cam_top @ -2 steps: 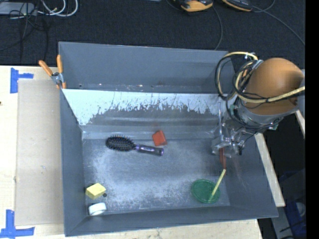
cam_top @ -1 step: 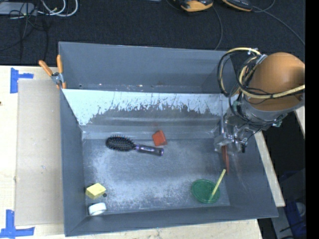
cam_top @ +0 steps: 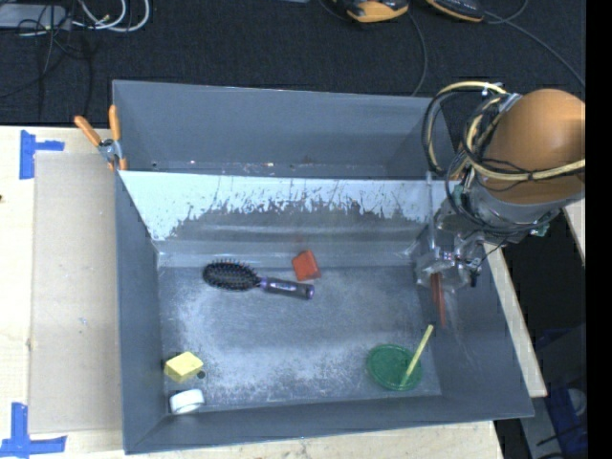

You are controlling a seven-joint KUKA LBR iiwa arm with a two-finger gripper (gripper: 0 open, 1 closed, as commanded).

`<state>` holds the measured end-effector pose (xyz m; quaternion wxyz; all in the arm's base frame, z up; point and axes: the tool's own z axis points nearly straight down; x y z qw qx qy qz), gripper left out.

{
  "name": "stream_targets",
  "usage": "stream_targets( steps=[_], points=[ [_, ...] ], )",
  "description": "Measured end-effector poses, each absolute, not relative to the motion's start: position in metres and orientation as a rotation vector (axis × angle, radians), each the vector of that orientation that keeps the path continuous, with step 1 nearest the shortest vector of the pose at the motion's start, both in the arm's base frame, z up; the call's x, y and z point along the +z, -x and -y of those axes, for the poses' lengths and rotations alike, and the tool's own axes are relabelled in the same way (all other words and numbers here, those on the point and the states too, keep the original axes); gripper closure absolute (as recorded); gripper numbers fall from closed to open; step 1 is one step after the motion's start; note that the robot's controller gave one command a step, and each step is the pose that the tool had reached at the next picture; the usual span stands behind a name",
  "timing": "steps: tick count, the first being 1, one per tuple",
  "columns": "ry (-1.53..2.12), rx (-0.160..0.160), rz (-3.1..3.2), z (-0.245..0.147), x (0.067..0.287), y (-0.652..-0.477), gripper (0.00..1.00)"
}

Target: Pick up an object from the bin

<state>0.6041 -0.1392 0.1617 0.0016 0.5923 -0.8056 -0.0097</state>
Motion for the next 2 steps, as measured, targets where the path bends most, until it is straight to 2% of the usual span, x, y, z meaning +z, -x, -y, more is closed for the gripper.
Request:
stream_targets(
  steps=[2],
  points=[
    [-1.859, -0.028, 2.530, 0.140, 0.193, -0.605, 1.00]
  ],
)
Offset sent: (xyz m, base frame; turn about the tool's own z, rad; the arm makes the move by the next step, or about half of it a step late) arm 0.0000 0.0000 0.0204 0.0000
